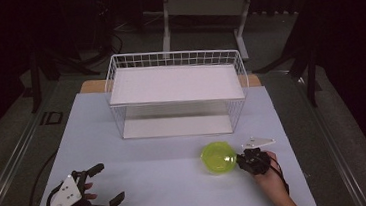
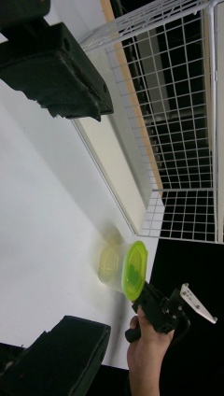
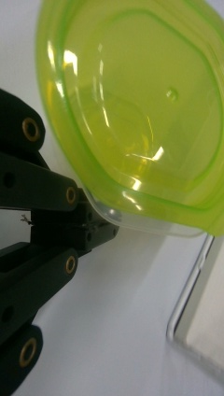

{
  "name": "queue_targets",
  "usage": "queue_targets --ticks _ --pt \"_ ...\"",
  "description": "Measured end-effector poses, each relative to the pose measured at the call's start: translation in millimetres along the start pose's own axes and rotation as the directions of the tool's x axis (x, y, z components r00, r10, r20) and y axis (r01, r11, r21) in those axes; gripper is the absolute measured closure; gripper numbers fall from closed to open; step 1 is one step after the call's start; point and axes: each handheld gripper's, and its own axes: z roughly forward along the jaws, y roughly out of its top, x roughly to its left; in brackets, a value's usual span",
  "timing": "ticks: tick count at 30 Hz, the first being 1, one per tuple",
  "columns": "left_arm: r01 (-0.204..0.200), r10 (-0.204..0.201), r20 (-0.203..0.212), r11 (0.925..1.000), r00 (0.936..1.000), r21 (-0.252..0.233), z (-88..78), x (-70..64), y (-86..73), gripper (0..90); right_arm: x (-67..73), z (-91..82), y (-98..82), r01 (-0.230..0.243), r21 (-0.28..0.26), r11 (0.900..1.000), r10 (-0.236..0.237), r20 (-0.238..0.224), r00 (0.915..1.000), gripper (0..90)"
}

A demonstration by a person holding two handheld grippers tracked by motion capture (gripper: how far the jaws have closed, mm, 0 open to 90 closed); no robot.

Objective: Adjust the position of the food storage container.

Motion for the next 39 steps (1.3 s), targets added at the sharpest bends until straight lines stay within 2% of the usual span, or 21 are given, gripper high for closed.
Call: queue_targets --ticks 8,12,26,29,32,39 --pt "-0.007 0.007 0.01 0.9999 0.9999 0.014 2.2 -2.1 0.1 0.2 18.2 6.2 5.1 0.033 0.01 0.999 -0.033 -0.048 0.9983 90.0" --pt "-0.008 0.008 0.01 0.9998 0.9999 0.016 2.4 -2.3 0.0 0.2 29.2 13.1 10.5 0.062 0.02 0.998 -0.06 -0.076 0.9953 90.0" --pt "-0.01 0.01 0.017 0.9998 0.9998 0.018 1.9 -2.5 0.0 0.2 63.3 39.3 25.5 0.104 0.038 0.994 -0.097 -0.155 0.9831 90.0" --pt "-0.009 0.008 0.021 0.9998 0.9998 0.019 2.2 -2.5 -0.2 0.3 67.9 42.2 29.7 0.111 0.032 0.993 -0.104 -0.167 0.9803 90.0" --pt "-0.009 0.009 0.024 0.9998 0.9997 0.019 2.3 -2.9 -0.2 0.2 71.1 44.9 32.8 0.093 0.038 0.995 -0.085 -0.187 0.9787 90.0" --pt "-0.009 0.008 0.028 0.9997 0.9996 0.022 3.0 -2.9 -0.6 0.2 80.1 51.7 34.4 0.124 0.051 0.991 -0.112 -0.199 0.9736 90.0"
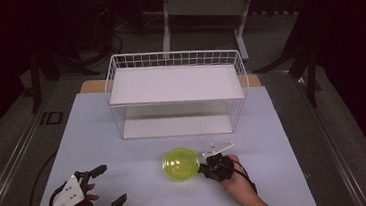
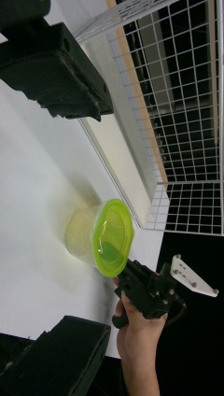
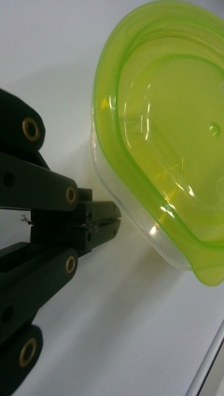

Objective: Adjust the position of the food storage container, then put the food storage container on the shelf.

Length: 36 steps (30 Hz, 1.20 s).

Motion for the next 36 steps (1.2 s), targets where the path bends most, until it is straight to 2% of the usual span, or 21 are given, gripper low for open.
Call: queue_targets --ticks 13,17,19,21,24,27,28,29,31,32,33,35,36 --pt "0.0 0.0 0.002 1.0 1.0 0.003 0.3 -0.3 -0.3 0.3 7.0 10.2 7.7 0.029 0.009 1.0 -0.029 -0.011 0.9995 90.0" --pt "-0.001 0.001 0.006 1.0 1.0 0.008 0.8 -0.2 -0.5 0.3 4.4 5.2 8.0 0.034 0.007 0.999 -0.034 0.006 0.9994 90.0" --pt "-0.001 0.001 0.007 1.0 1.0 0.008 1.0 -0.3 -0.5 0.2 1.6 0.0 5.9 0.02 -0.003 1.0 -0.02 0.017 0.9997 89.9" --pt "-0.004 0.004 0.008 0.9999 1.0 0.012 1.5 -0.8 -0.8 0.2 -0.5 -5.4 2.5 0.003 -0.006 1.0 -0.003 0.019 0.9998 87.6" --pt "-0.004 0.004 0.012 0.9999 0.9999 0.016 2.1 -1.2 -1.0 0.3 -0.8 -14.2 -3.6 0.011 -0.011 1.0 -0.01 0.029 0.9995 82.9" --pt "-0.004 0.004 0.014 0.9998 0.9999 0.019 2.6 -1.3 -1.1 0.2 0.2 -24.7 -8.6 0.014 -0.03 0.999 -0.013 0.024 0.9996 68.4" --pt "-0.001 0.001 0.015 0.9998 0.9999 0.02 2.9 -1.4 -1.2 0.2 0.2 -24.7 -8.6 0.014 -0.03 0.999 -0.013 0.024 0.9996 68.4" --pt "0.001 -0.001 0.014 0.9998 0.9999 0.019 3.5 -1.6 -1.3 0.3 0.8 -31.6 -11.2 0.013 -0.048 0.999 -0.012 0.02 0.9997 54.2" --pt "0.007 -0.007 0.023 0.9998 0.9997 0.016 4.4 -2.2 -2.2 0.3 2.1 -38.6 -13.6 0.017 -0.061 0.998 -0.016 0.024 0.9996 42.1" --pt "0.007 -0.007 0.023 0.9998 0.9997 0.016 4.4 -2.2 -2.2 0.2 2.1 -38.6 -13.6 0.017 -0.061 0.998 -0.016 0.024 0.9996 42.1" --pt "0.008 -0.009 0.028 0.9999 0.9996 0.012 4.7 -2.5 -2.4 0.2 4.0 -46.1 -15.7 0.027 -0.087 0.996 -0.025 0.028 0.9993 28.5" --pt "0.008 -0.008 0.034 0.9999 0.9994 0.014 5.7 -3.3 -2.5 0.2 6.4 -53.9 -17.1 0.03 -0.12 0.992 -0.028 0.02 0.9994 16.3" --pt "0.01 -0.011 0.033 0.9998 0.9994 0.016 6.4 -3.9 -2.5 0.2 7.9 -57.0 -17.1 0.036 -0.13 0.991 -0.034 0.02 0.9992 13.5"
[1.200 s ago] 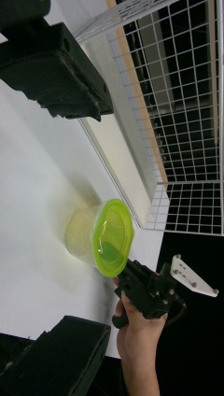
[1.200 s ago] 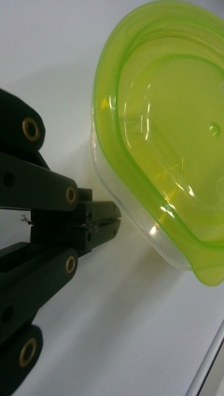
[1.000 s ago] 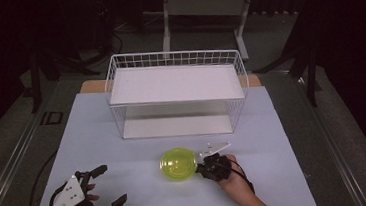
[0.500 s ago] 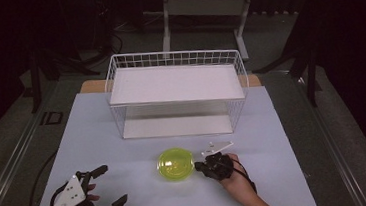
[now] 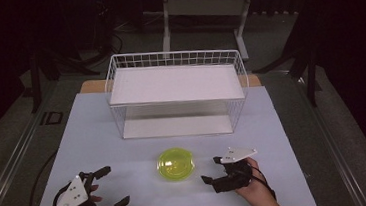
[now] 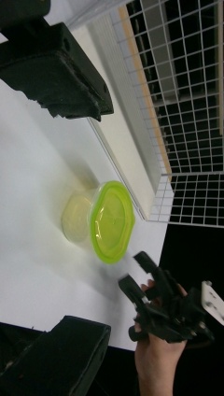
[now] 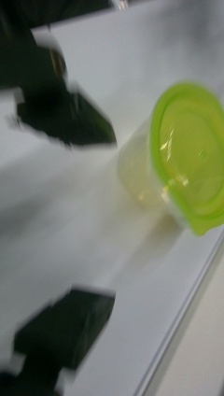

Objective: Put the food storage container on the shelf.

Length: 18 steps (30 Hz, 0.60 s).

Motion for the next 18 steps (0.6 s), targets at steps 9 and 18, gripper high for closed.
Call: queue_targets --ticks 9,18 --pt "0.034 -0.035 0.072 0.9994 0.9968 0.008 8.7 -7.0 11.2 0.3 19.1 -22.4 11.6 0.102 -0.073 0.992 -0.102 0.006 0.9948 16.4" --pt "0.025 -0.029 0.129 0.9993 0.9912 0.028 16.8 -8.8 30.3 0.2 32.3 -30.9 31.2 0.193 -0.124 0.973 -0.193 0.009 0.9811 23.4"
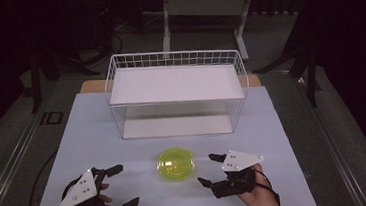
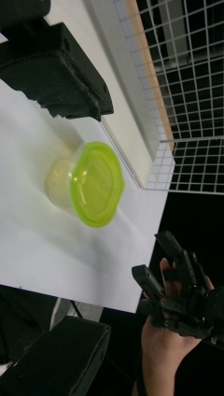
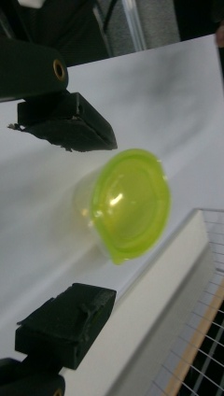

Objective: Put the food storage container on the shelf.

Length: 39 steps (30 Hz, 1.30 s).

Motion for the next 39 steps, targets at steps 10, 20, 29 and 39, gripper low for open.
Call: queue_targets --ticks 10,20,29,39 --pt "0.022 -0.022 0.014 0.9997 0.9997 0.015 18.6 10.8 25.4 0.2 -2.2 2.6 25.2 -0.001 -0.049 0.999 0.001 0.004 1.0 23.3" --pt "0.073 -0.074 0.011 0.9961 0.9972 0.048 48.6 22.3 31.9 0.2 -17.6 16.9 29.2 -0.085 -0.094 0.992 0.086 0.011 0.9962 21.5" --pt "0.156 -0.156 -0.01 0.978 0.9877 0.138 78.2 41.5 18.5 0.3 -35.0 35.5 23.7 -0.216 -0.094 0.972 0.217 0.002 0.9761 18.9" --pt "0.263 -0.262 -0.029 0.9473 0.9647 0.183 95.7 55.9 4.3 0.3 -39.9 45.0 13.9 -0.28 -0.048 0.959 0.28 -0.016 0.9599 14.0"
